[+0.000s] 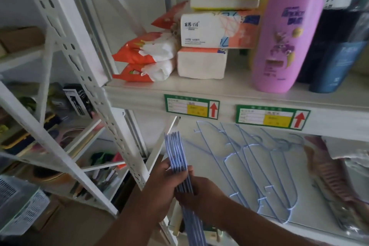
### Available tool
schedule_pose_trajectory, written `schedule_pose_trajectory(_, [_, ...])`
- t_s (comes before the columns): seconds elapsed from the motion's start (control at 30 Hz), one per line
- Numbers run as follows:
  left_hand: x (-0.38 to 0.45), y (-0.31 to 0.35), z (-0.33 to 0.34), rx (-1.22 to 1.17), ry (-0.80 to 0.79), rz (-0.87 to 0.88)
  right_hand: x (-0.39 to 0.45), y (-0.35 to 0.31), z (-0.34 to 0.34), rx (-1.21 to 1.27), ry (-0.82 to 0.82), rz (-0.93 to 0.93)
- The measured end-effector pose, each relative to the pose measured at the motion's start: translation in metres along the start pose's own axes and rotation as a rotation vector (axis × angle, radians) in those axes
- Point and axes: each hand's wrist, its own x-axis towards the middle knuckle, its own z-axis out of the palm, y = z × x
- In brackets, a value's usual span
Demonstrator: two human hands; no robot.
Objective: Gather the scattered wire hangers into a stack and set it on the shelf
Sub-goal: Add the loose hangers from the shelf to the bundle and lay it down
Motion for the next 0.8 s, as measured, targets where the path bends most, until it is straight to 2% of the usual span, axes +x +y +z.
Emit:
schedule_pose_trajectory(0.1, [0.007, -0.002, -0.010, 0.044, -0.093, -0.020, 0.006, 0.002, 0.011, -0.028, 0.020, 0.026])
schedule_pose_trajectory(0.3, [0.022, -0.017, -0.013, 0.063, -0.144, -0.086, 0.003, 0.013, -0.009, -0.170, -0.003, 0.170])
schedule_pose_trajectory(0.4, [0.025, -0.022, -0.014, -0.039, -0.166, -0.132, 0.006, 0.034, -0.039, -0.149, 0.155, 0.272])
schedule_pose_trajectory(0.47, [0.029, -0.022, -0.013, -0.142, -0.167, -0.152, 0.012, 0.058, -0.069, -0.316, 0.266, 0.329])
schedule_pose_trajectory(0.53, [0.031, -0.020, -0.011, -0.186, -0.187, -0.164, 0.016, 0.081, -0.104, -0.427, 0.452, 0.422])
schedule_pose_trajectory(0.6, [0.030, -0.018, -0.011, -0.215, -0.195, -0.171, 0.017, 0.106, -0.137, -0.393, 0.609, 0.528])
schedule_pose_trajectory(0.73, [0.029, -0.023, -0.013, -0.193, -0.175, -0.154, 0.014, 0.151, -0.171, -0.480, 0.707, 0.694])
schedule_pose_trajectory(0.8, [0.028, -0.025, -0.015, -0.203, -0.159, -0.141, 0.011, 0.163, -0.176, -0.476, 0.700, 0.751])
